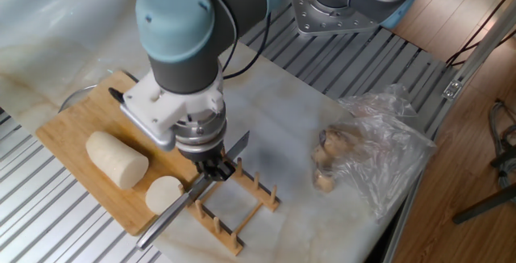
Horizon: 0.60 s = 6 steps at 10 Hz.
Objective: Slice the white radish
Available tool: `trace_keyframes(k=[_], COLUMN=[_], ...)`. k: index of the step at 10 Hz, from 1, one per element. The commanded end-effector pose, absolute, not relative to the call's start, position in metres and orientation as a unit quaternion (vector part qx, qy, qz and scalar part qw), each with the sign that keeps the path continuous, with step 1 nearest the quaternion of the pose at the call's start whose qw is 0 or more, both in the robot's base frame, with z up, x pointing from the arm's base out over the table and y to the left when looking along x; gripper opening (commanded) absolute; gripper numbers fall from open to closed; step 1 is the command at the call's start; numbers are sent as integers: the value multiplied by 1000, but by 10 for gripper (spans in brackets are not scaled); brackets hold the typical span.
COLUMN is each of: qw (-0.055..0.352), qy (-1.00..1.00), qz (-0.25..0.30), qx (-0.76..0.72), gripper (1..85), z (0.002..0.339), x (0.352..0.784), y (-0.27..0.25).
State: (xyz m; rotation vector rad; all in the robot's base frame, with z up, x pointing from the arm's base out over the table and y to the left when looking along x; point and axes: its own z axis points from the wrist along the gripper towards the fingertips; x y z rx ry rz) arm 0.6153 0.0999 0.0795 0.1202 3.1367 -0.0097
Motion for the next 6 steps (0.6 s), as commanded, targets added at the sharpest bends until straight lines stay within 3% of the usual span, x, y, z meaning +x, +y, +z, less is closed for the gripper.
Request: trace_keyframes(k=[1,6], qw=[-21,-24], qy=[999,997], qz=[-14,-33], qx=[46,58], gripper=[237,173], z=[76,66], x=[607,606], y=[98,98])
